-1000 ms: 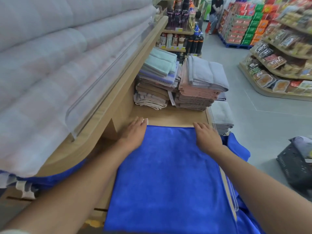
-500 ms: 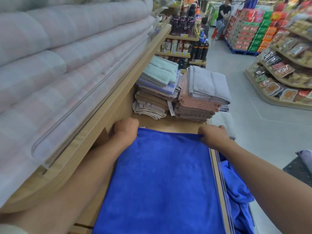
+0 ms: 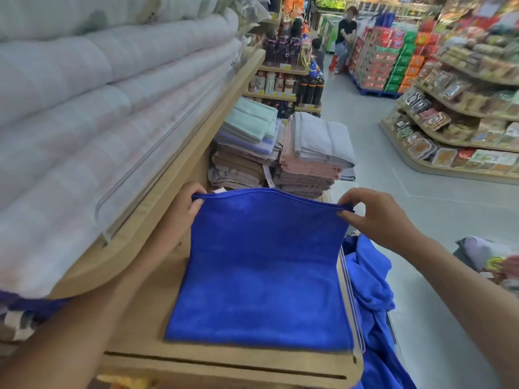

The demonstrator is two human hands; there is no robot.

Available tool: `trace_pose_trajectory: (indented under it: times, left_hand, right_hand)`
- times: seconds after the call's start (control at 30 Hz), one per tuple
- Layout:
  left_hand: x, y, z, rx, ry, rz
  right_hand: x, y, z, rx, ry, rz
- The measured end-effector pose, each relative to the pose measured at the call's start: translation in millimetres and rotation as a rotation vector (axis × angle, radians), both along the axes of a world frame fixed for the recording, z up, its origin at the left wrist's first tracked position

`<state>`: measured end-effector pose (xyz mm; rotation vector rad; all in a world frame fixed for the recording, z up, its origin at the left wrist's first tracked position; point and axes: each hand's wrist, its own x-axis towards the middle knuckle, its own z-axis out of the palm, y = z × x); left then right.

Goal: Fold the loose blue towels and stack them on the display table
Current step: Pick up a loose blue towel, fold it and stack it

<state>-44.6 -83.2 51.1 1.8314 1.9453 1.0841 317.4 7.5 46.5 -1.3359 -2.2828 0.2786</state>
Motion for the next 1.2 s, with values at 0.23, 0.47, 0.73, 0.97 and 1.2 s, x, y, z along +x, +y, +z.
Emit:
trace_pose_trajectory:
  times: [0.23,0.47,0.73,0.97,1.2]
  left_hand:
    - [-46,-105,-57,-0.066,0.329,-0.15]
    - [-67,-149,-135,-0.357,0.481,-0.301]
    - [37,-63,-147,-0.12,0.298,-0.248]
    - [42,-60,-192,-0.362,0.631,-0.156]
    - [25,-69,-194,-0.339,0.61,-0.144]
  right_hand:
    - [33,-106,-34,-0.035,-0.195,0.096]
    - [34,-167,-92,-0.112,-0.541,0.076]
    - [-112,-125,-130,-0.217,-0.196,0.031]
    - [-128,-128,-176,-0.208,-0.356,-0.147]
    - [-61,-142,-177,-0.272,-0.41,-0.33]
